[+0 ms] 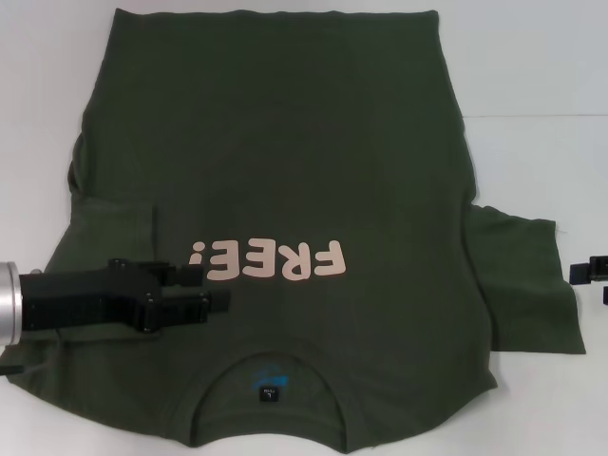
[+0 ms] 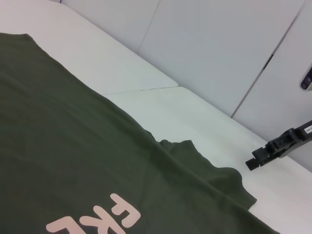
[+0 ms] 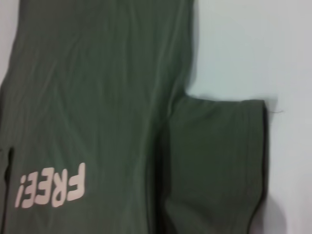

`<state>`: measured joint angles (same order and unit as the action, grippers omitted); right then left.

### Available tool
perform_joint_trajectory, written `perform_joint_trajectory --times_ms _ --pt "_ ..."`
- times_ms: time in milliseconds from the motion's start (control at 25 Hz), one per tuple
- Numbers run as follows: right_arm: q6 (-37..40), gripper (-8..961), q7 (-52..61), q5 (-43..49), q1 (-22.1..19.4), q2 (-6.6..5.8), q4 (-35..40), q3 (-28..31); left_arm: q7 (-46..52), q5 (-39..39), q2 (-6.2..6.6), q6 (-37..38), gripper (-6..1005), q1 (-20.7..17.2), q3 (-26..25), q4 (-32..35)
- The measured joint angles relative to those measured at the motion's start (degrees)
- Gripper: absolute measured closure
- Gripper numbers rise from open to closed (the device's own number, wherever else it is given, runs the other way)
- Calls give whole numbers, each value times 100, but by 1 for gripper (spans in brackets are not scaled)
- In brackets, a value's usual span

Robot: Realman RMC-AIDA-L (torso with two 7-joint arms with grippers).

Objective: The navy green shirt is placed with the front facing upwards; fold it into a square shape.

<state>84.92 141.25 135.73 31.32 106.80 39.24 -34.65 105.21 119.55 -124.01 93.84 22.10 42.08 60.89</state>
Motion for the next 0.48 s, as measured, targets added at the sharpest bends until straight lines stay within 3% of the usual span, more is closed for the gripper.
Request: perform_joint_trajectory --times_ms 480 --pt "-562 152 -41 60 125 81 -481 -22 29 -11 0 -37 341 -8 2 -7"
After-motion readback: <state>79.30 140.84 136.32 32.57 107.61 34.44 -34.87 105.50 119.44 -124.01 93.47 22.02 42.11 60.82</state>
